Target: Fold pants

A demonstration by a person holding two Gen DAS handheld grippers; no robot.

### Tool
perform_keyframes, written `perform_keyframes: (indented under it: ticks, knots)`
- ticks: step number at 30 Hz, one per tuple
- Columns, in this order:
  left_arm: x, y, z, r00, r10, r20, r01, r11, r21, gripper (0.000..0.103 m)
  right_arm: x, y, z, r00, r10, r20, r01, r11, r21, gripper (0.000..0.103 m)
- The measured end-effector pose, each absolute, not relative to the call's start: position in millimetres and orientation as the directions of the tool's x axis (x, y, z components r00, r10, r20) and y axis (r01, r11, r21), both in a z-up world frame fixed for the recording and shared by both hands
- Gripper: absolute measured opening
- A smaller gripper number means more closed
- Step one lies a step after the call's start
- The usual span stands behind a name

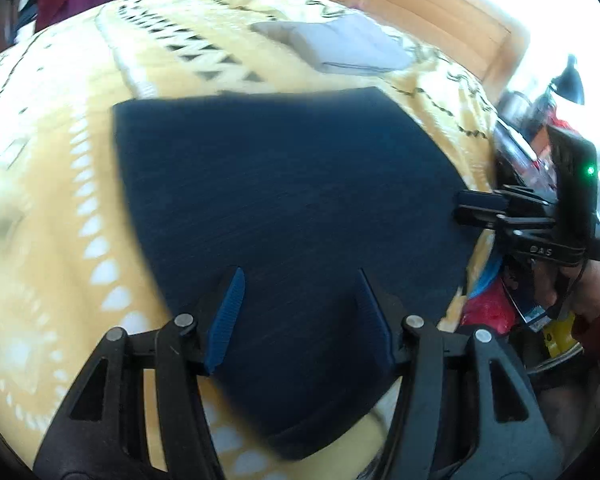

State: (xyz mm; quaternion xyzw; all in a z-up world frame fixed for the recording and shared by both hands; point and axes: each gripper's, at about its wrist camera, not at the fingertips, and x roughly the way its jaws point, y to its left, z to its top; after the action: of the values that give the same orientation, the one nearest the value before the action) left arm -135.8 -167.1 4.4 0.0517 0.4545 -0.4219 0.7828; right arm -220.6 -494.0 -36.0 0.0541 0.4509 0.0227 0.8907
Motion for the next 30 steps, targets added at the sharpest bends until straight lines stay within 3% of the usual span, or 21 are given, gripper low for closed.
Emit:
perform_keyframes:
  ticks: [3, 5, 7, 10, 12, 14, 15, 17, 21, 24, 30]
  knots:
    - [-125, -146, -1, 0.224, -0.615, -0.756, 0.66, 0.667, -0.347, 0.058, -220, -496, -35, 0.575, 0.083, -0.814, 0.0, 0.995, 0.102, 0.034]
    - [-115, -127, -5, 0.277, -0.548, -0.789, 0.592, 0.744, -0.309, 0.074, -218, -498, -33, 0.555, 0.063, -0.829, -0.005, 0.997, 0.072, 0.036]
    - [-101, -105, -8, 0.296, -0.535, -0.791, 0.516, 0.787, -0.339, 0.075, -218, -498, -30, 0.527, 0.006, -0.85, -0.002, 1.0, 0.006, 0.046]
    - [-87, -84, -3, 0.317, -0.534, -0.784, 0.438, 0.816, -0.379, 0.075, -216, -510, -17, 0.495, -0.073, -0.866, 0.038, 0.997, -0.062, 0.048]
    - [-83, -86, 1, 0.31, -0.551, -0.775, 0.442, 0.805, -0.395, 0.076, -212, -523, 10, 0.53, -0.029, -0.847, 0.047, 0.999, -0.005, 0.054]
    - [-75, -93, 0, 0.235, -0.65, -0.722, 0.421, 0.738, -0.527, 0.076, -199, -543, 33, 0.557, 0.036, -0.83, 0.065, 0.994, 0.087, 0.062]
    - [-71, -97, -3, 0.205, -0.687, -0.697, 0.408, 0.707, -0.577, 0.077, -189, -557, 38, 0.551, 0.099, -0.829, 0.073, 0.983, 0.166, 0.071]
    - [-64, -109, -13, 0.131, -0.758, -0.639, 0.377, 0.635, -0.675, 0.077, -157, -590, 34, 0.495, 0.233, -0.837, 0.096, 0.943, 0.319, 0.072]
    - [-50, -128, -30, 0.083, -0.775, -0.627, 0.35, 0.612, -0.709, 0.075, -108, -625, 1, 0.337, 0.333, -0.881, 0.173, 0.898, 0.406, 0.074]
    - [-41, -137, -27, 0.046, -0.805, -0.591, 0.351, 0.567, -0.745, 0.075, -86, -633, -26, 0.258, 0.476, -0.841, 0.199, 0.826, 0.528, 0.074]
    - [-34, -149, -30, 0.012, -0.816, -0.578, 0.373, 0.54, -0.755, 0.075, -70, -604, -61, 0.13, 0.528, -0.839, 0.161, 0.824, 0.543, 0.072]
